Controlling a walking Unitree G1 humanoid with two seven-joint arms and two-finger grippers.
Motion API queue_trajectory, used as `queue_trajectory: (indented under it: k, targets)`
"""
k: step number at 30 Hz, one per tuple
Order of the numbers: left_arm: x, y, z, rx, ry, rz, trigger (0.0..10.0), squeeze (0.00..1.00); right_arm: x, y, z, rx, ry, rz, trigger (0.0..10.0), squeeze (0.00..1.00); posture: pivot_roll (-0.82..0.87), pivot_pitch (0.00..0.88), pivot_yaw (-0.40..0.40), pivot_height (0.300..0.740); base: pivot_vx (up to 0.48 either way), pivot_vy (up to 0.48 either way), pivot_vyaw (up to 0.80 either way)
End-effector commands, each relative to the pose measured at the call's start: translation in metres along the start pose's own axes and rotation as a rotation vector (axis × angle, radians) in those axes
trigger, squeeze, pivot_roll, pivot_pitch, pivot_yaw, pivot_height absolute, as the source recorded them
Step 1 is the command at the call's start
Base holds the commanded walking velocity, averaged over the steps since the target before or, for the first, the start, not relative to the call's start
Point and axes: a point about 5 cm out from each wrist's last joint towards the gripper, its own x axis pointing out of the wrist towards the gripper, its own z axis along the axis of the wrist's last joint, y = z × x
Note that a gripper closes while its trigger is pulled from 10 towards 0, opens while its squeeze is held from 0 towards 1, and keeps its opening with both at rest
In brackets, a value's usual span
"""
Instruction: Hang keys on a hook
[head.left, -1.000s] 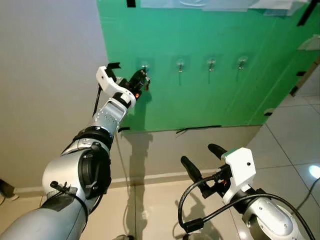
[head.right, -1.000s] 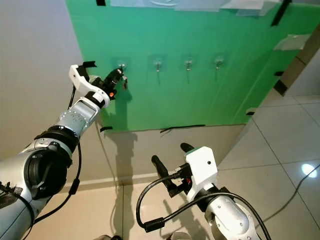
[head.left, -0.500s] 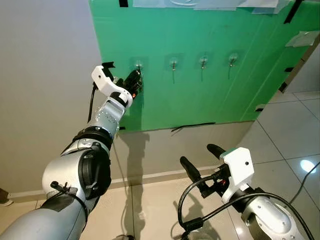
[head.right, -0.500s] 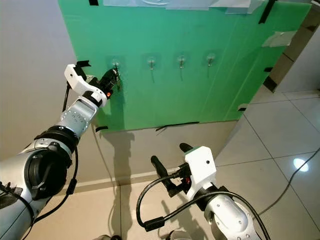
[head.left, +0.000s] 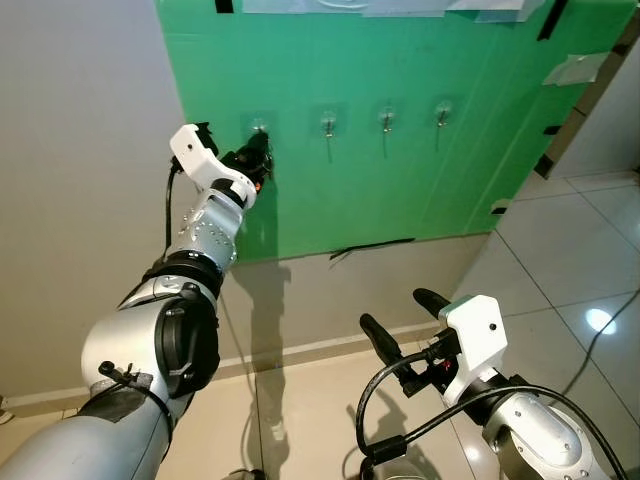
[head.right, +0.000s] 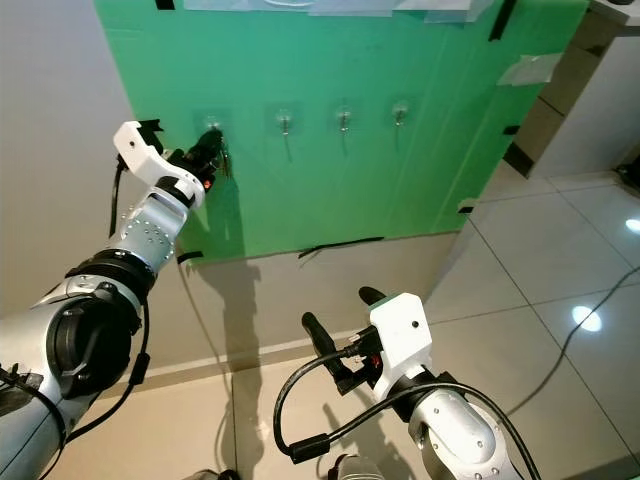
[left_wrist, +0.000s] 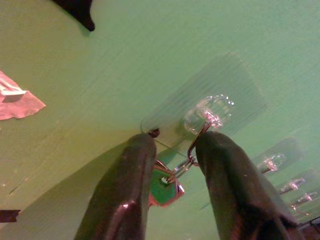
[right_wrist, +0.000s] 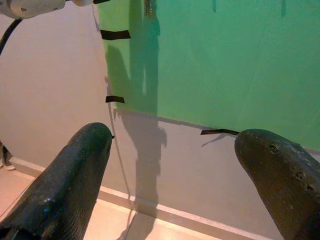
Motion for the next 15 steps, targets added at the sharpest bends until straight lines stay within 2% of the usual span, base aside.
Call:
queue_trajectory:
  k: [1, 5, 8, 15]
  targets:
    - [0.006, -0.009, 0.035, 0.053, -0.123, -0.017, 10.0, 1.0, 0.0, 0.0, 0.0, -0.002, -0.004, 0.003, 10.0, 0.0, -0.27, 0.039, 0.024, 0.74, 0.0, 0.0, 0.0]
    - [0.003, -0.002, 0.032, 0.063, -0.119, 0.006, 10.0, 1.0, 0.001, 0.0, 0.0, -0.001, -0.004, 0.01, 10.0, 0.0, -0.27, 0.04, 0.023, 0.74, 0.0, 0.0, 0.0]
    - [-0.001, 0.007, 0.032, 0.103, -0.128, 0.033, 10.0, 1.0, 0.002, 0.002, 0.0, 0.0, -0.004, 0.017, 10.0, 0.0, -0.26, 0.041, 0.021, 0.74, 0.0, 0.0, 0.0]
    - [-0.002, 0.003, 0.034, 0.198, -0.148, 0.0, 10.0, 1.0, 0.003, 0.001, -0.001, 0.001, 0.0, 0.023, 10.0, 0.0, -0.25, 0.039, 0.015, 0.74, 0.0, 0.0, 0.0]
